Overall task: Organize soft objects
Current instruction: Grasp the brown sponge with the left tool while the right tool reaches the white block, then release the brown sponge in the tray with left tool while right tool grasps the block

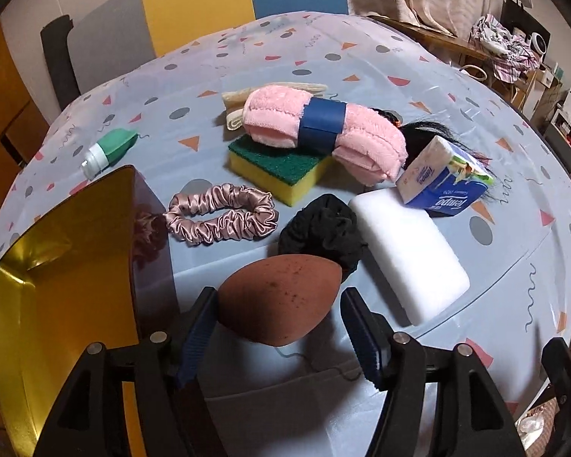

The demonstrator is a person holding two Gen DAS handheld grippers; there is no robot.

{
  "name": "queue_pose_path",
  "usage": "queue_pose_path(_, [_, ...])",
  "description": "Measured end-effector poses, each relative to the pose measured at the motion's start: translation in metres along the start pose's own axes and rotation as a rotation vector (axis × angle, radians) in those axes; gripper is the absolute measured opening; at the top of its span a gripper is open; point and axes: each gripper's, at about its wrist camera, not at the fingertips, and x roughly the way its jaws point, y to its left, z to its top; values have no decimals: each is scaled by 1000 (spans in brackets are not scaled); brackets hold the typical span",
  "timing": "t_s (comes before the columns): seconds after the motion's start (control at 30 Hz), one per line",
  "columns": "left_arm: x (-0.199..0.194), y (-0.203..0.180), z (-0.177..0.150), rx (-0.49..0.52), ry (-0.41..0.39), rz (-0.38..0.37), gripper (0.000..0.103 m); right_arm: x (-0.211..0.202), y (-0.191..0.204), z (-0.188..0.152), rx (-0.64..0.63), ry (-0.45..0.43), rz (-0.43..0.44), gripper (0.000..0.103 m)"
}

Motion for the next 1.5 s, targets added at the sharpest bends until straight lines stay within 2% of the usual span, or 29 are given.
queue_pose_path(0.07, [-1, 0, 0, 3, -7, 16, 57, 0, 1, -1, 2, -3, 14, 103])
queue_pose_path(0.27, [-8, 7, -1, -26, -30, -30, 50, 3, 5, -3, -1, 5, 32, 103])
queue_pose_path(0.3, [-10, 9, -2, -41, -34, -59, 49, 4, 6, -4, -4, 4, 36, 103])
queue_pose_path(0.37, [-15, 16, -5, -85, -38, -168, 49, 6, 9, -4, -14, 2, 48, 103])
queue_pose_path(0.57, [-38, 26, -18, -131, -81, -285, 49, 13, 27, -3, -70, -8, 89, 103])
queue_pose_path(0.73, [-59, 50, -29, -193, -120, -369, 49, 29, 49, 5, -129, -2, 124, 102])
queue_pose_path(0.93, [-85, 97, -40, -269, -164, -345, 49, 60, 75, 17, -197, 40, 117, 89])
queue_pose_path(1.13, [-90, 153, -52, -357, -180, -256, 50, 88, 92, 29, -223, 81, 109, 79])
queue_pose_path(1.27, [-83, 188, -60, -414, -157, -207, 50, 106, 97, 30, -196, 146, 129, 66])
queue_pose_path(1.3, [-79, 197, -62, -426, -149, -190, 50, 106, 97, 30, -192, 140, 125, 61])
queue_pose_path(1.5, [-63, 240, -72, -496, -119, -137, 50, 96, 102, 24, -186, 142, 113, 59])
